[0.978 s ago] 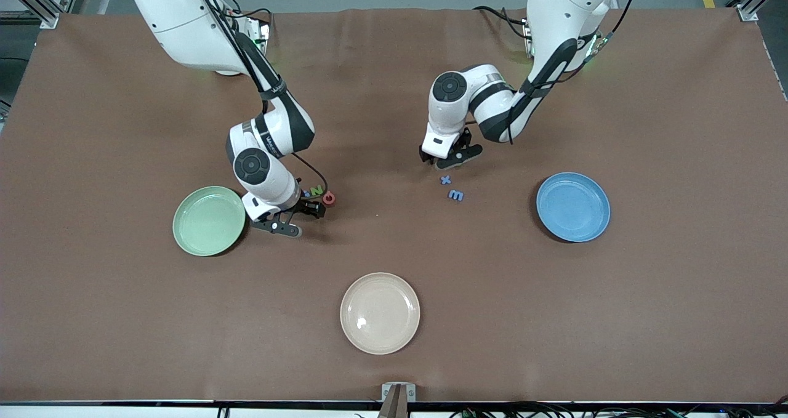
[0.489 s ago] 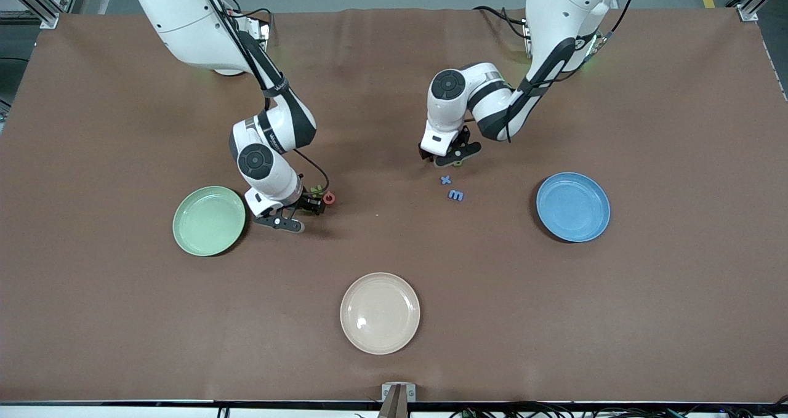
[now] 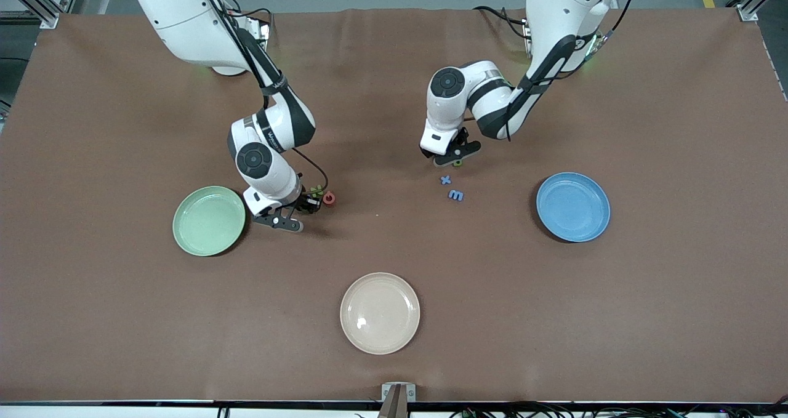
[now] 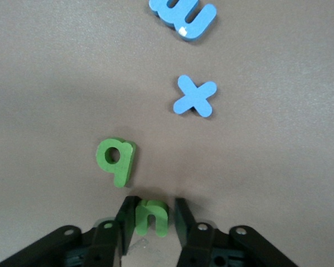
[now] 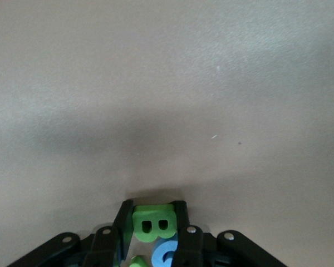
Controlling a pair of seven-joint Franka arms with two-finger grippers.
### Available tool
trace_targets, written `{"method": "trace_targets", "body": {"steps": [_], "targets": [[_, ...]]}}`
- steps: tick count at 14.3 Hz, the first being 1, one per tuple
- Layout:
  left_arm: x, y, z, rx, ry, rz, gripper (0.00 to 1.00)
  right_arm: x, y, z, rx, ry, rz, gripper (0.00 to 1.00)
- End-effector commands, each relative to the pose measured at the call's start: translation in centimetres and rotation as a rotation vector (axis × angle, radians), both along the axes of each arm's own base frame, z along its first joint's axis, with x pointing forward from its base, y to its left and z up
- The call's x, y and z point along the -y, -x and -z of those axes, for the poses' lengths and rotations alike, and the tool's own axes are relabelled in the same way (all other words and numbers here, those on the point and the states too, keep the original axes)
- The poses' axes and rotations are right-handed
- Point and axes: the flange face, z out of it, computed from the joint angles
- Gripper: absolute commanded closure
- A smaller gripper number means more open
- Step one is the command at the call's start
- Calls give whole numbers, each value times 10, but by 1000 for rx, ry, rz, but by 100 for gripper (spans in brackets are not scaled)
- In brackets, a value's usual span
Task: Sort upper and lower case letters into plates
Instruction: 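Grasp the n with the left gripper while the right gripper grasps the B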
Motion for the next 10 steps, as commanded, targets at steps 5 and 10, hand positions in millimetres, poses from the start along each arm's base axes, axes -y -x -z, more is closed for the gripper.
{"method": "trace_targets", "body": {"steps": [5,10], "targets": [[-3,-1,-19,39,-15,16,97,139,-39,-76,-41,-24,-150,100],[-8,-15,-74,33,-118,91,99,207,-35,-65,-58,-37,-211,99]]}}
